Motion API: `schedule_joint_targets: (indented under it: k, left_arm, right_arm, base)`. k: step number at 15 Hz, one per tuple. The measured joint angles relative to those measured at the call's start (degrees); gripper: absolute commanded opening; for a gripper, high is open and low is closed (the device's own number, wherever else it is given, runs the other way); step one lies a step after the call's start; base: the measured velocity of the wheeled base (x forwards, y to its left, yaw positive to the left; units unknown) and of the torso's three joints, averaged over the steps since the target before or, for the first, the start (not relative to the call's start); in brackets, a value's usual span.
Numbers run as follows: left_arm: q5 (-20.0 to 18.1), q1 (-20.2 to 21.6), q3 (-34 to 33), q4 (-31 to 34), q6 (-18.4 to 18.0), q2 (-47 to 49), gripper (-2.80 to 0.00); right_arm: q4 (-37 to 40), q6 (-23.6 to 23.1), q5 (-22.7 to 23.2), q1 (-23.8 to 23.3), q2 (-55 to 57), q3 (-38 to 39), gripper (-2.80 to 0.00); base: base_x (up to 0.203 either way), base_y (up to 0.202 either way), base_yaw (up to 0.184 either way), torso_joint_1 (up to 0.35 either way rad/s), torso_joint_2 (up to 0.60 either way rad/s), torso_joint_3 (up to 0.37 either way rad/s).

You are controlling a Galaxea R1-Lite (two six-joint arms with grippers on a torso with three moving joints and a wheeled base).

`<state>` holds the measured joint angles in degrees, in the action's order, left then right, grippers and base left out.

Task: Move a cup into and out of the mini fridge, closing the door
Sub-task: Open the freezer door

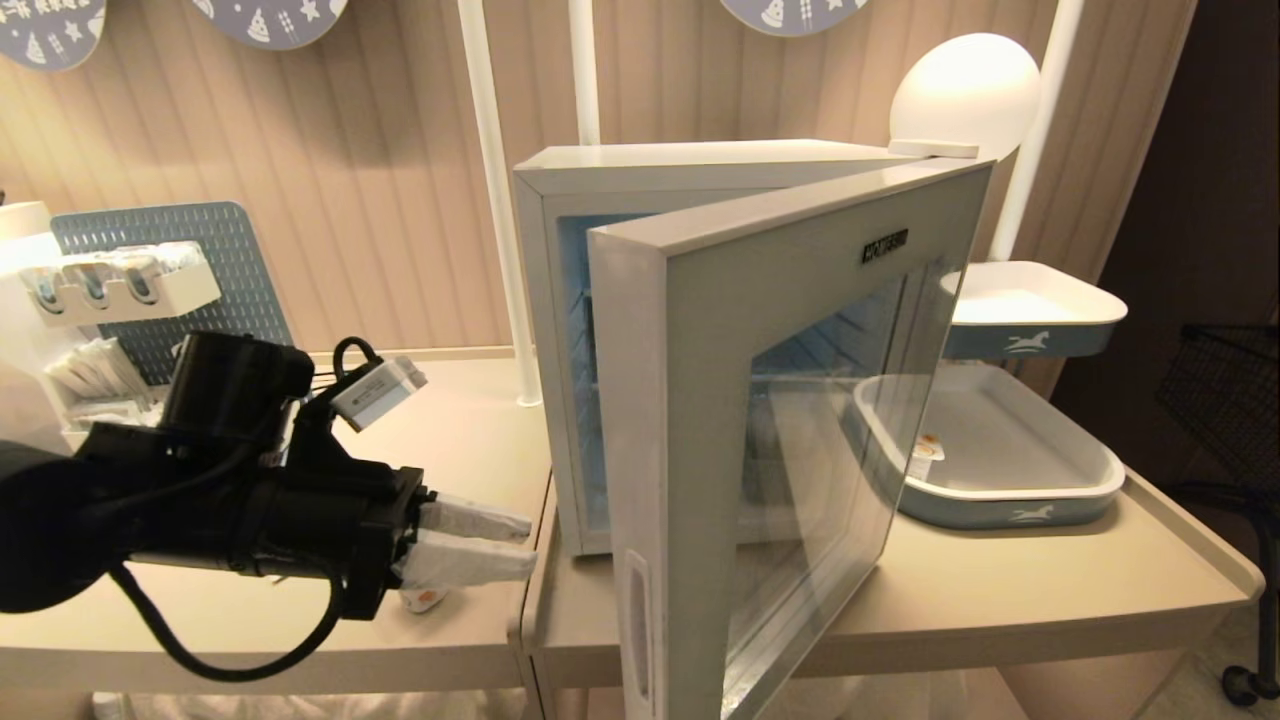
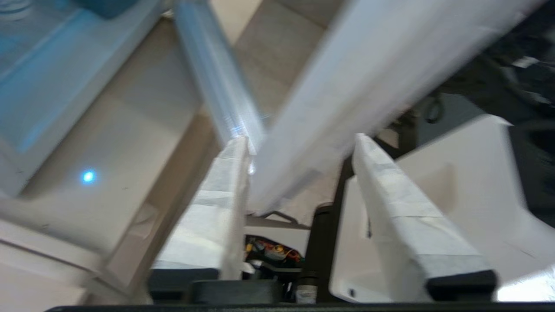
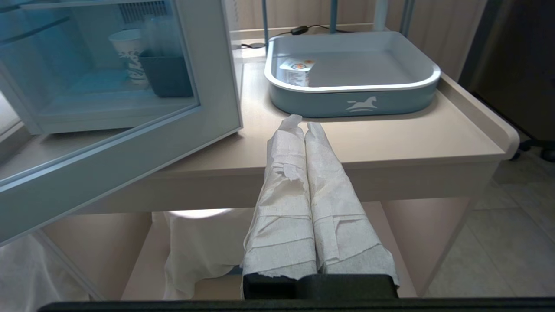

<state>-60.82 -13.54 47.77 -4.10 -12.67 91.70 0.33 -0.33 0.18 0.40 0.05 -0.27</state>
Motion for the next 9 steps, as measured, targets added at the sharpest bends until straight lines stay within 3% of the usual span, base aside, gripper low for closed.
schedule_joint_targets:
  k: [3, 9]
  left_arm:
    - [2.32, -4.16, 4.56, -0.11, 1.54, 5.94, -2.8]
    - [6.4, -19.36, 8.46, -0.09, 5.53, 10.47, -2.8]
  right_arm:
    - [0.0, -0.02, 0.04, 0.04, 0.0, 0.0, -2.8]
    - [0.02, 0.0, 0.02, 0.03, 0.0, 0.0, -2.8]
  base:
    - [0.0, 0.0, 0.0, 0.0, 0.0, 0.0]
    - [0.0, 0.0, 0.0, 0.0, 0.0, 0.0]
